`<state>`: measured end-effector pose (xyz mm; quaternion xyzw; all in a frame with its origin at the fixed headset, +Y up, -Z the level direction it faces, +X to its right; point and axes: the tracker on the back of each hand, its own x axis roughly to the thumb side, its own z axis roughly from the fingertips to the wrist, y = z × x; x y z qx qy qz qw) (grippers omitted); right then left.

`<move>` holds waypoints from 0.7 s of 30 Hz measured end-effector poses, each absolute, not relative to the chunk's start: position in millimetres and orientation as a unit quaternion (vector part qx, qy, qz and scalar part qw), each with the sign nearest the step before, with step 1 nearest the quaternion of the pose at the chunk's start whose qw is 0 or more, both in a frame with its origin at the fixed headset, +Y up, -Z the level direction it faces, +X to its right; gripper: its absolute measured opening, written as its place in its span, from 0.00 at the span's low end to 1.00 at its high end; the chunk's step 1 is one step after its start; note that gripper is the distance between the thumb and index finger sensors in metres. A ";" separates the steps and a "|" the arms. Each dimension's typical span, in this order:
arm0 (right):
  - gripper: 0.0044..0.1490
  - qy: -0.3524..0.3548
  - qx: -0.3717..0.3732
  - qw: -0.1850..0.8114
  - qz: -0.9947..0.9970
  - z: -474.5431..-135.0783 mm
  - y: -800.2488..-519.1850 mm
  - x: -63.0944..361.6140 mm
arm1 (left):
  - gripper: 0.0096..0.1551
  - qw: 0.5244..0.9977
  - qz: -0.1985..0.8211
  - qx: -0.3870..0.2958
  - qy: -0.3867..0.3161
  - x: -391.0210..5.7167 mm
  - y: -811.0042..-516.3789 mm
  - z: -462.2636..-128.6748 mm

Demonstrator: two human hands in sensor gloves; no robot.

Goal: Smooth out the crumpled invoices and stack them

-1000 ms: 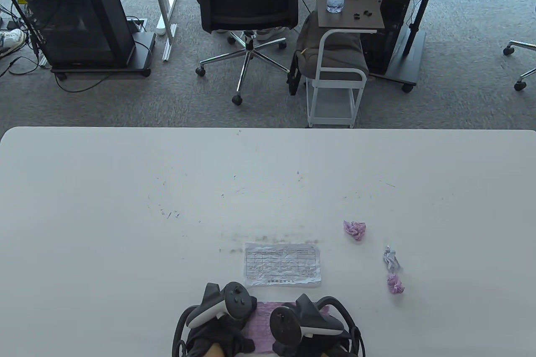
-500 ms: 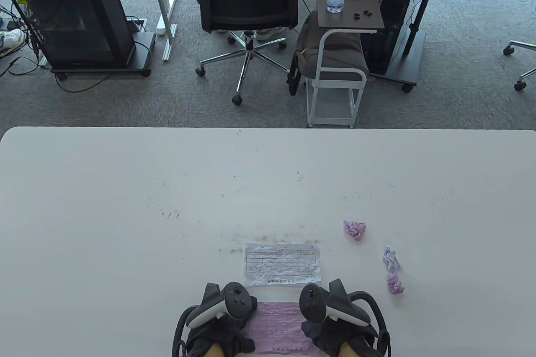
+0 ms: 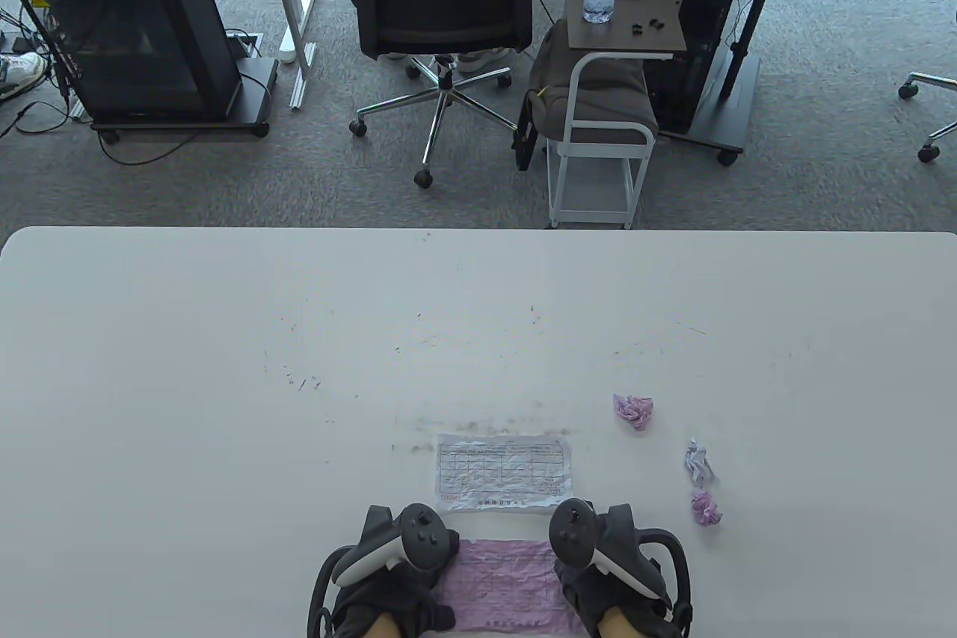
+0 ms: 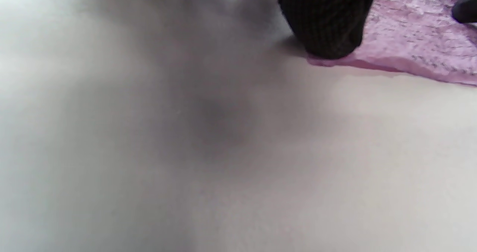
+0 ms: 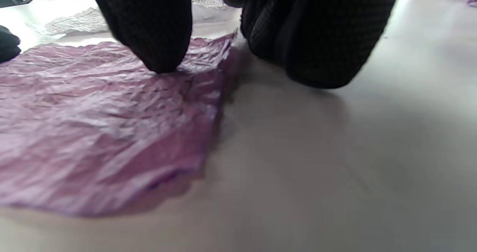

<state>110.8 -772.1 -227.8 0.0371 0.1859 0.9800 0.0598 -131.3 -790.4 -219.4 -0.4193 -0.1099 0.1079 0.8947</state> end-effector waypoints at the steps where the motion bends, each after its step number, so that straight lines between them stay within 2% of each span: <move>1: 0.52 0.188 0.027 0.072 0.979 -228.3 -772.4 111.5 | 0.52 0.895 0.108 -0.419 -0.110 -131.4 -790.4 -219.4; 4: 0.50 0.207 0.011 0.098 0.973 -228.5 -774.4 113.9 | 0.52 0.895 0.109 -0.419 -0.111 -131.3 -790.5 -219.4; 9: 0.44 0.190 0.004 0.122 0.974 -227.7 -774.4 117.2 | 0.52 0.895 0.110 -0.418 -0.112 -131.4 -790.8 -219.3; 10: 0.41 0.177 0.007 0.116 0.977 -227.3 -772.9 116.8 | 0.52 0.895 0.110 -0.418 -0.111 -131.5 -790.8 -219.3; 13: 0.24 0.158 0.019 0.102 0.982 -227.2 -767.3 115.8 | 0.52 0.895 0.111 -0.418 -0.112 -131.5 -790.9 -219.3; 17: 0.22 0.153 0.029 0.150 0.976 -226.4 -757.2 119.4 | 0.52 0.894 0.111 -0.419 -0.113 -131.8 -791.2 -219.3; 21: 0.23 0.157 0.085 0.234 0.956 -226.3 -749.6 127.7 | 0.52 0.894 0.110 -0.420 -0.112 -131.5 -791.4 -219.0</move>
